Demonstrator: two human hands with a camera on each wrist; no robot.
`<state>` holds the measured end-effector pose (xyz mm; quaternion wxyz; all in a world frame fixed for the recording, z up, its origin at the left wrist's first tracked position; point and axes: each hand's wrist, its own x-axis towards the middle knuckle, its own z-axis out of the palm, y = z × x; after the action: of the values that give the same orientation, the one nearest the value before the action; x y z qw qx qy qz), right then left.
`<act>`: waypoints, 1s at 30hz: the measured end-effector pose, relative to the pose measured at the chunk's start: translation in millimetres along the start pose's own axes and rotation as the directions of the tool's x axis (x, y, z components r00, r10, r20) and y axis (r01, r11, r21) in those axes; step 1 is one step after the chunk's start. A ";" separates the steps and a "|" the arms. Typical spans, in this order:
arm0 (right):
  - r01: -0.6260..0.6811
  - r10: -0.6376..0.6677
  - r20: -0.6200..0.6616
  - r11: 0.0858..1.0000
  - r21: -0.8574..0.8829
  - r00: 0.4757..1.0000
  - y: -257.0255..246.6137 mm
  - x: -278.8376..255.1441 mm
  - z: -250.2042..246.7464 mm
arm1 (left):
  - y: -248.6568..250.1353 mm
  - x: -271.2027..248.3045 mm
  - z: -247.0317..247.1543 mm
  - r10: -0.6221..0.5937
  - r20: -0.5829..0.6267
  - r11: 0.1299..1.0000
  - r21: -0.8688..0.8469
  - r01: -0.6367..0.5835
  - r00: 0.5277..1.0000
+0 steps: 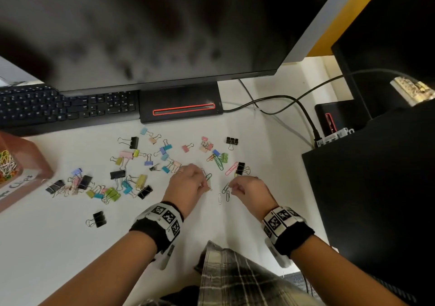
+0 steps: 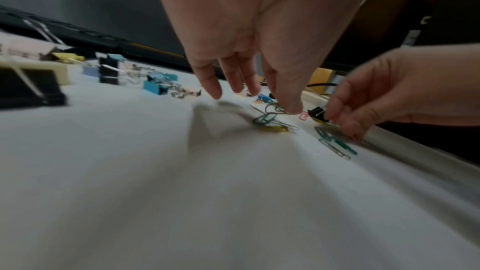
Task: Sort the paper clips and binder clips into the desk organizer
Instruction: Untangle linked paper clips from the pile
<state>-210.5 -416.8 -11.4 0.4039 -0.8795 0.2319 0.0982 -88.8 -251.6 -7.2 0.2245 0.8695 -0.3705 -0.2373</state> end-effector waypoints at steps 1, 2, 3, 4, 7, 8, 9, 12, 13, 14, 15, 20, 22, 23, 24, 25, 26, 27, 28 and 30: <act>0.053 -0.053 -0.010 0.998 -0.019 0.999 -3.1 3.2 2.1 | 1.3 1.0 3.8 -0.006 0.005 1.000 0.012 0.006 1.000; 0.097 -0.097 -0.021 0.995 -0.025 0.995 -5.1 6.4 3.8 | 2.5 2.1 6.8 -0.009 0.025 1.000 0.008 0.009 1.000; 0.118 -0.118 -0.032 0.993 -0.023 0.992 -5.9 9.8 5.2 | 3.9 2.8 9.3 -0.010 0.042 1.000 -0.007 0.010 0.999; 0.121 -0.122 -0.043 0.992 -0.024 0.992 -5.7 13.3 5.0 | 4.7 3.2 10.5 -0.024 0.056 0.999 -0.043 0.027 0.998; 0.109 -0.112 -0.066 0.993 -0.056 0.992 -2.5 22.1 -0.6 | 2.6 5.0 9.2 -0.035 0.057 0.994 -0.102 0.040 0.998; 0.097 -0.100 -0.052 0.993 -0.063 0.994 -2.5 23.6 -3.7 | 1.4 6.1 8.2 -0.020 0.058 0.995 -0.093 0.025 0.998; 0.090 -0.092 -0.031 0.994 -0.066 0.995 -2.5 25.0 -7.0 | -1.3 6.9 7.8 -0.003 0.057 0.997 -0.080 0.008 0.998; 0.091 -0.086 0.067 0.993 -0.081 0.994 -1.5 28.0 -17.1 | -5.8 10.0 4.7 0.000 0.063 0.998 -0.062 0.004 0.998; 0.095 -0.084 0.106 0.990 -0.101 0.991 -0.3 28.7 -19.5 | -5.5 11.0 3.5 -0.004 0.064 0.999 -0.051 0.007 0.998; 0.100 -0.083 0.133 0.988 -0.121 0.988 0.2 29.3 -21.1 | -5.5 12.1 3.0 -0.004 0.060 0.999 -0.045 0.007 0.998; 0.103 -0.085 0.140 0.986 -0.133 0.987 0.8 29.6 -21.6 | -5.0 13.1 2.4 -0.003 0.061 0.999 -0.042 0.005 0.998; 0.120 -0.106 0.086 0.976 -0.182 0.991 -4.1 30.7 -18.3 | -6.3 19.5 5.3 -0.013 0.098 1.000 -0.017 0.015 0.995; 0.074 -0.053 0.112 0.978 -0.195 0.992 -11.1 35.5 -18.0 | -6.6 19.7 7.3 -0.016 0.116 0.999 0.042 0.011 0.993; 0.053 -0.029 0.117 0.976 -0.209 0.993 -13.9 37.9 -17.2 | -6.8 19.6 8.1 -0.016 0.122 0.997 0.071 0.008 0.992; 0.045 -0.018 0.118 0.972 -0.231 0.993 -16.3 39.7 -15.8 | -6.9 19.4 9.1 -0.018 0.123 0.996 0.088 0.007 0.992; 0.045 -0.015 0.118 0.966 -0.254 0.993 -18.4 41.0 -13.6 | -6.9 19.4 9.8 -0.020 0.121 0.995 0.102 0.008 0.992; 0.045 -0.012 0.121 0.962 -0.271 0.993 -20.6 41.1 -11.4 | -6.3 19.8 10.2 -0.020 0.114 0.994 0.113 0.007 0.993; 0.046 -0.011 0.128 0.960 -0.277 0.992 -22.9 41.5 -9.3 | -5.8 20.0 10.2 -0.020 0.104 0.992 0.125 0.007 0.994; 0.047 -0.009 0.140 0.961 -0.272 0.990 -24.1 41.8 -7.3 | -5.7 20.1 9.8 -0.017 0.092 0.991 0.136 0.004 0.996; 0.058 -0.023 0.141 0.967 -0.248 0.990 -24.7 41.7 -6.8 | -7.6 20.0 9.1 -0.020 0.099 0.985 0.170 0.003 0.995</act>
<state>-162.1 -421.6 -5.5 0.3059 -0.9193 0.1712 0.1787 -77.7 -263.8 -23.6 0.1293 0.8746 -0.3950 -0.2496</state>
